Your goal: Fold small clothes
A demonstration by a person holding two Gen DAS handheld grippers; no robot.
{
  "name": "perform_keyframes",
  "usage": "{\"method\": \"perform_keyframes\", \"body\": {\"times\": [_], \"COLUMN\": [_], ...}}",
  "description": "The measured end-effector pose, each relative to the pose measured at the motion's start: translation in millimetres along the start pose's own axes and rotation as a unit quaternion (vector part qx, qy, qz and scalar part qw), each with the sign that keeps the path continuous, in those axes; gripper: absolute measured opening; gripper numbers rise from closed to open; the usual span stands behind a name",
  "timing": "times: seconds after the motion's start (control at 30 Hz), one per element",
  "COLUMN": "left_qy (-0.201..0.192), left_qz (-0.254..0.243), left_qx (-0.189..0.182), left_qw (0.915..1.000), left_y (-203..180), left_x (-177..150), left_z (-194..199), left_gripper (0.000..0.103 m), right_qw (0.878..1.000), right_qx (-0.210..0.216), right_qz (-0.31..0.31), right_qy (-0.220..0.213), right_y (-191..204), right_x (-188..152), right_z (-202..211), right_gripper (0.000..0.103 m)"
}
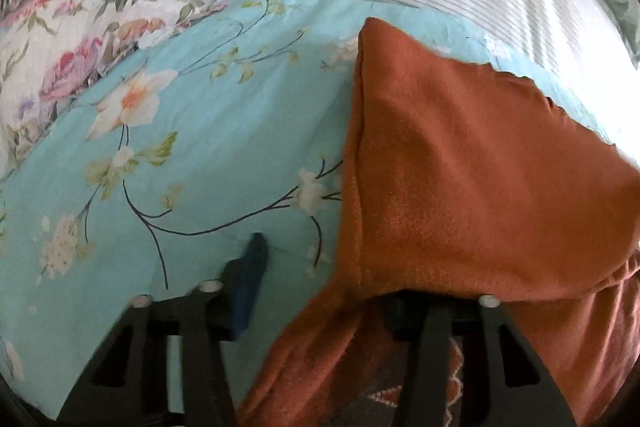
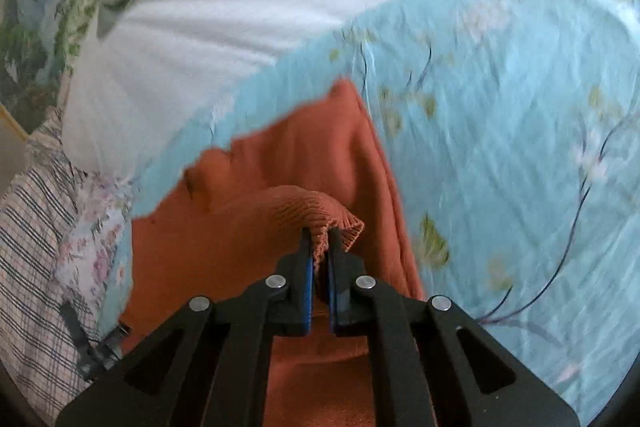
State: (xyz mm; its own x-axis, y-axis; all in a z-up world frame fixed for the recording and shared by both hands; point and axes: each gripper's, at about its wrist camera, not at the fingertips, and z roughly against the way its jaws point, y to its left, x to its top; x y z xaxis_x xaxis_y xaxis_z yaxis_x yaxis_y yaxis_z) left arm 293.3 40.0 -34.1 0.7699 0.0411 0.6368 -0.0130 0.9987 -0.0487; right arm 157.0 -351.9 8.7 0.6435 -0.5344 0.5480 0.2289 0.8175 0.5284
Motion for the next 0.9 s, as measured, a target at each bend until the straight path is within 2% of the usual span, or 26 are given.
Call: {"method": "perform_keyframes", "body": {"times": [0.07,0.13,0.17,0.23,0.27,0.33,0.37,0.4,0.43,0.5,0.53,0.57,0.63,0.67,0.7,0.73,0.77,0.8,0.83,0.87,0.9], "left_qy": [-0.019,-0.035,-0.031,-0.006,0.007,0.001,0.001,0.001,-0.001,-0.005,-0.006,-0.008,-0.01,-0.01,-0.011,-0.011,-0.012,-0.013,-0.013,-0.013,-0.013], "left_qz": [0.024,0.078,0.116,0.143,0.151,0.147,0.134,0.129,0.124,0.121,0.122,0.124,0.124,0.123,0.123,0.123,0.123,0.125,0.127,0.131,0.134], "left_qx": [0.003,-0.012,-0.033,-0.052,-0.062,-0.066,-0.059,-0.054,-0.049,-0.045,-0.046,-0.047,-0.047,-0.045,-0.045,-0.044,-0.045,-0.048,-0.05,-0.055,-0.058], "left_qw": [0.9995,0.9962,0.9922,0.9884,0.9866,0.987,0.9892,0.9902,0.991,0.9917,0.9914,0.9911,0.9911,0.9913,0.9914,0.9914,0.9913,0.9909,0.9905,0.9897,0.9892], "left_y": [8,27,42,53,57,57,53,51,48,46,47,49,49,48,48,47,47,48,49,51,51], "left_x": [0,-2,-5,-9,-12,-12,-11,-11,-12,-15,-14,-14,-15,-15,-15,-14,-15,-15,-15,-15,-16], "left_z": [10,19,19,9,2,4,4,3,4,5,4,3,4,5,5,5,5,6,5,5,5], "left_gripper": [0.028,0.028,0.029,0.029,0.029,0.031,0.032,0.032,0.032,0.032,0.032,0.032,0.032,0.032,0.032,0.032,0.032,0.032,0.032,0.032,0.033], "right_qw": [1.0,0.999,0.999,0.999,0.998,0.998,0.997,0.994,0.992,0.991,0.992,0.993,0.994,0.993,0.992,0.991,0.989,0.991,0.995,0.996,0.994], "right_qx": [0.011,-0.003,-0.011,-0.031,-0.037,-0.051,-0.07,-0.103,-0.117,-0.098,-0.084,-0.064,-0.025,-0.013,0.001,-0.004,-0.027,-0.039,-0.044,-0.061,-0.097], "right_qz": [0.01,0.034,0.04,0.043,0.043,0.036,0.033,0.038,0.042,0.054,0.066,0.081,0.103,0.113,0.12,0.124,0.124,0.108,0.083,0.065,0.049], "right_qy": [0.004,0.006,0.005,0.005,0.01,0.024,0.013,-0.013,-0.033,-0.067,-0.065,-0.049,-0.007,0.009,0.037,0.056,0.07,0.065,0.042,0.021,-0.008], "right_y": [8,17,20,17,16,10,9,12,14,27,33,41,55,59,61,61,56,45,35,29,23], "right_x": [-5,-8,-8,-6,-4,-3,-3,-3,-2,-1,1,1,-2,-4,-6,-7,-7,-4,1,4,5], "right_z": [-4,-7,-10,-11,-13,-15,-8,3,12,28,27,21,0,-11,-27,-38,-48,-50,-42,-33,-20], "right_gripper": [0.007,0.007,0.007,0.007,0.007,0.007,0.014,0.014,0.014,0.015,0.018,0.033,0.055,0.057,0.057,0.057,0.056,0.051,0.04,0.035,0.038]}}
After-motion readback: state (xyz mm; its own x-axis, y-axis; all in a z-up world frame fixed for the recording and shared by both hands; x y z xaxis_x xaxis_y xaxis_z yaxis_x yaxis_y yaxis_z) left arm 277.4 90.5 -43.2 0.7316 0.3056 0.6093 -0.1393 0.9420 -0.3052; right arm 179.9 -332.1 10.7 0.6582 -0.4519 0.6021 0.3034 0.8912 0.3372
